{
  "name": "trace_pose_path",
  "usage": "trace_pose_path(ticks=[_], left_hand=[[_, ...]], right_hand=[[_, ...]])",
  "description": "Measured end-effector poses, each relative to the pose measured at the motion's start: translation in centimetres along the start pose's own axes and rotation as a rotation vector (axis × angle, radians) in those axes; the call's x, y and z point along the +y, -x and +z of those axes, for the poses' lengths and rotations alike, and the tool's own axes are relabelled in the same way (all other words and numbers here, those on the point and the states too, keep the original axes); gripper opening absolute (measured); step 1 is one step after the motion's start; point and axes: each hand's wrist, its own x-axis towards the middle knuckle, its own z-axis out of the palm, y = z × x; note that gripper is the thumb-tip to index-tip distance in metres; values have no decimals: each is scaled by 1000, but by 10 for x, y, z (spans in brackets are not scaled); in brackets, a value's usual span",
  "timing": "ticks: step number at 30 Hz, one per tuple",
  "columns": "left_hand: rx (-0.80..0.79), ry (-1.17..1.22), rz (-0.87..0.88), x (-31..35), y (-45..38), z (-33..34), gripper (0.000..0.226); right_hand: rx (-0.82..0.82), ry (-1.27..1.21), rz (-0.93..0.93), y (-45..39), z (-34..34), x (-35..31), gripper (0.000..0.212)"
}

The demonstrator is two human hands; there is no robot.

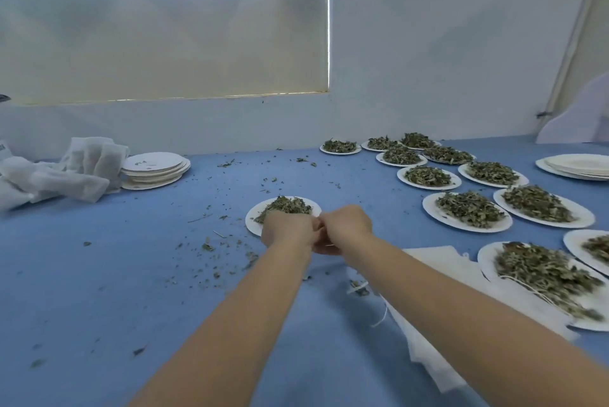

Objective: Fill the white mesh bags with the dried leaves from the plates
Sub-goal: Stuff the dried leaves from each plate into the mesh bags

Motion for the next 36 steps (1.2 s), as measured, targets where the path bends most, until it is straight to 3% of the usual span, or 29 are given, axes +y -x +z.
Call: trace_pose_path(ticks=[2, 4, 6, 11, 14, 17, 19, 21, 25, 28, 36], left_hand=[[14, -167, 99, -4, 18, 24, 11], [-47, -285, 138, -4, 34, 45, 20], [-183, -321, 188, -7, 50, 63, 5], [-457, -643, 432, -24, 104, 101, 8], [-632, -785, 517, -35, 121, 112, 35], [-736, -990, 550, -44, 126, 115, 66], [-677, -1211, 646, -46, 125, 113, 69], [-624, -1309, 722, -45, 119, 110, 53], [-584, -1313, 813, -45, 106, 99, 21], [-472, -1240, 875, -42, 98, 96, 18], [-287, -1075, 901, -10, 64, 84, 23]], right_hand=[[5, 169, -83, 12, -26, -6, 17], [-21, 357, -164, 22, -59, -10, 23], [-40, 505, -201, 29, -93, -11, 27], [-19, 777, -280, 48, -169, 0, 27], [-11, 925, -319, 56, -199, 12, 23], [-53, 888, -343, 62, -220, 23, 18], [-72, 845, -377, 65, -229, 30, 16], [-100, 818, -406, 67, -233, 35, 15], [-184, 858, -422, 66, -233, 42, 31], [-224, 931, -457, 61, -223, 46, 38], [30, 632, -704, 28, -165, 32, 27]])
